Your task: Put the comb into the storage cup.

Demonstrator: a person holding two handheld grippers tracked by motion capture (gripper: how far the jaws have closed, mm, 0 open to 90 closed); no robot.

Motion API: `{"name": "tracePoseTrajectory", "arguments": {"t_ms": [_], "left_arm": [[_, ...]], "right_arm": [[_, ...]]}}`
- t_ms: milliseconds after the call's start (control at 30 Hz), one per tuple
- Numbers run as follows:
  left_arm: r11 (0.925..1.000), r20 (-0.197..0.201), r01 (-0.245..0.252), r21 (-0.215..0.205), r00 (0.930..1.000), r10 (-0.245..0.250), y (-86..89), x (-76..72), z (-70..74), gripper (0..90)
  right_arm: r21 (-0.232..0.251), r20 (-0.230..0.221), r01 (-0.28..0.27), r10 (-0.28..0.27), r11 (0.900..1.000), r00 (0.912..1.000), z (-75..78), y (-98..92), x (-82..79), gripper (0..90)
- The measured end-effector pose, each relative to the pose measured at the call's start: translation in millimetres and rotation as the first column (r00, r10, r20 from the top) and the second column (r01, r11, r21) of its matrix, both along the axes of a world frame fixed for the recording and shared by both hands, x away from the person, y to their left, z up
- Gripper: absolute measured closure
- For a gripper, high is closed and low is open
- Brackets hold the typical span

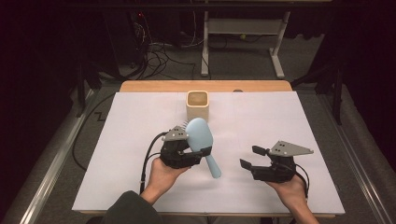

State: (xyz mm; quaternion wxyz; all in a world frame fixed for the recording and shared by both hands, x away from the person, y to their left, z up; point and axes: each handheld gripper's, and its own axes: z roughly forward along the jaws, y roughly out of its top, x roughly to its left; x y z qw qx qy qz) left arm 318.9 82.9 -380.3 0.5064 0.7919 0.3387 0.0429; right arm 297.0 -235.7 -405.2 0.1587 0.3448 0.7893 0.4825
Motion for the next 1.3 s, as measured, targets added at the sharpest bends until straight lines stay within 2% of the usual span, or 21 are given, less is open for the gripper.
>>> {"name": "tracePoseTrajectory", "arguments": {"t_ms": [167,700,900,1167,1300], "left_arm": [[0.9998,0.001,-0.009,-0.018,1.0,0.009,2.2,1.9,3.1,54.1],[0.9998,0.013,-0.02,-0.003,0.9997,0.02,4.0,5.7,10.5,54.0],[0.9991,0.008,-0.035,-0.024,0.9994,0.035,4.0,9.9,13.1,53.8],[0.9994,0.025,-0.036,0.002,0.999,0.035,-0.3,13.3,21.2,53.7],[0.999,0.037,-0.037,0.023,0.9987,0.036,-2.3,16.3,26.9,53.7]], "right_arm": [[0.015,0.006,0.015,-0.015,1.0,0.9999,-1.5,-10.6,-1.3,30.2],[0.033,0.007,0.089,-0.089,0.996,0.996,-16.2,-41.6,-9.0,28.8],[0.041,0.005,0.113,-0.113,0.993,0.9936,-22.0,-54.9,-13.9,26.7],[0.051,0.005,0.164,-0.164,0.985,0.9864,-31.0,-68.7,-20.1,26.7],[0.045,0.023,0.181,-0.182,0.983,0.9831,-32.8,-73.9,-22.0,29.1]]}}
